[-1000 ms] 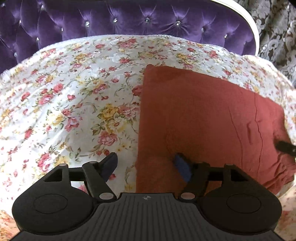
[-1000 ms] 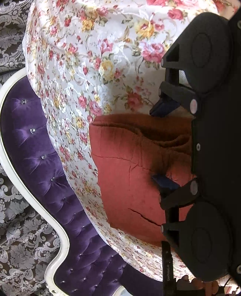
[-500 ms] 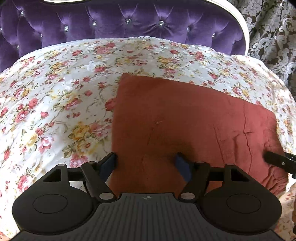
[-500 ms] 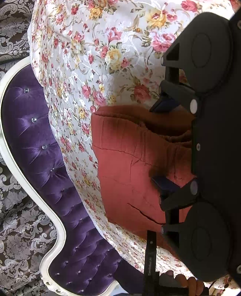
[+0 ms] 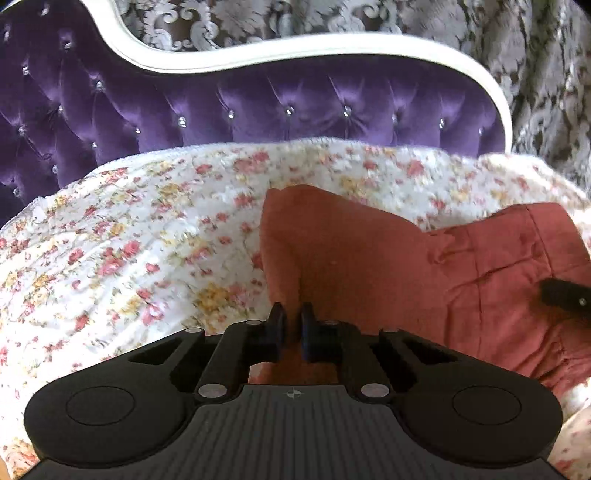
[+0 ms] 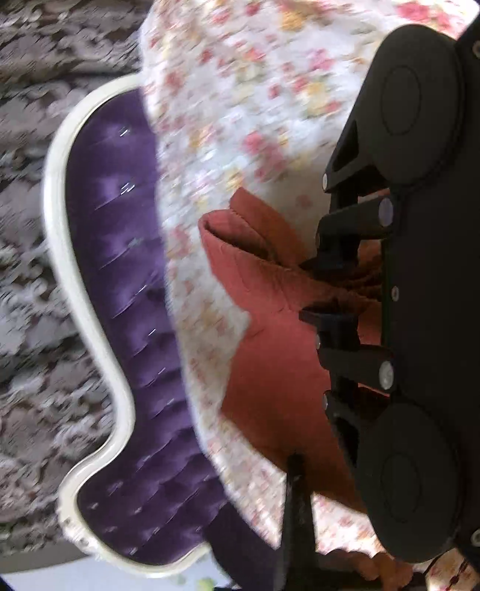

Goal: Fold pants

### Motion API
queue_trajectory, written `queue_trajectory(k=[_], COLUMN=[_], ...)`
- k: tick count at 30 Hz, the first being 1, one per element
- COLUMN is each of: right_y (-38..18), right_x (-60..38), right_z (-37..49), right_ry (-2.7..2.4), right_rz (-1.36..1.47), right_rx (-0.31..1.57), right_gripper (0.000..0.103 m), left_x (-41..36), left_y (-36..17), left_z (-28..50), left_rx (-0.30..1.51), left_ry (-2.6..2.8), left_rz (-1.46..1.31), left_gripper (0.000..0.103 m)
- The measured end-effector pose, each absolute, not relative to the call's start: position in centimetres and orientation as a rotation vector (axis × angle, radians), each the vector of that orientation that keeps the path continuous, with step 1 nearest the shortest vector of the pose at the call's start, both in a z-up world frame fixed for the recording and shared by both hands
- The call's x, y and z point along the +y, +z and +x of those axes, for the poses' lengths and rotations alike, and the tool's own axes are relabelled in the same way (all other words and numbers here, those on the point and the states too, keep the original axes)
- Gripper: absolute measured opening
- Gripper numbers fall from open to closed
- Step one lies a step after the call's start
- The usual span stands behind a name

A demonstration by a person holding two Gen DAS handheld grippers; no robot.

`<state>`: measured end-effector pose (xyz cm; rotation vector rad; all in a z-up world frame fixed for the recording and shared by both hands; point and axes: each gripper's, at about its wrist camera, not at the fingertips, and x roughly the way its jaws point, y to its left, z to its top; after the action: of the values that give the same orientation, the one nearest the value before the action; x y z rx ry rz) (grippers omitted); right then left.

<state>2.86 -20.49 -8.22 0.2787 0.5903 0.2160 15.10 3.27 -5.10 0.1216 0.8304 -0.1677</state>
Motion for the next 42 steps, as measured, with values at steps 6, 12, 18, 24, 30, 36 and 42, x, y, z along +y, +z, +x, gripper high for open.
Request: queue_trajectory(k=[6, 12, 18, 24, 30, 36, 42], right_y=[-7.4, -9.7, -13.0, -9.4, -8.8, -12.7, -11.3], right_x=[-18.1, -16.6, -17.4, -16.3, -13.3, -13.5, -14.3], right_z=[8.1, 11.1, 11.9, 8.6, 5.3, 4.9, 3.2], right_ry=[0.287, 0.29, 0.242, 0.157, 0.196, 0.105, 0.077], right_rz=[0.272, 0.264, 0.251, 0.169, 0.053, 0.054, 0.108], right_rx=[0.545, 0.638, 0.711, 0.598, 0.562, 0.658, 0.66], right_gripper=[0.029, 0.029, 0.039, 0.039, 0.03, 0.024, 0.024], left_x=[5.5, 8.0, 7.9, 8.4, 6.3, 5.0, 4.8], left_y=[-3.9, -6.4, -8.9, -5.4, -5.3, -9.2, -8.2], left_z=[18.4, 20.7, 20.2, 17.9, 15.1, 14.2, 13.9], left_rx=[0.801, 0.906, 0.919, 0.872, 0.871, 0.944, 0.949], left_ry=[-0.085, -0.051, -0.032, 0.006, -0.038, -0.028, -0.004], left_rz=[0.12, 0.105, 0.165, 0.117, 0.099, 0.119, 0.094], left_gripper=[0.009, 0.011, 0.023, 0.023, 0.023, 0.023, 0.022])
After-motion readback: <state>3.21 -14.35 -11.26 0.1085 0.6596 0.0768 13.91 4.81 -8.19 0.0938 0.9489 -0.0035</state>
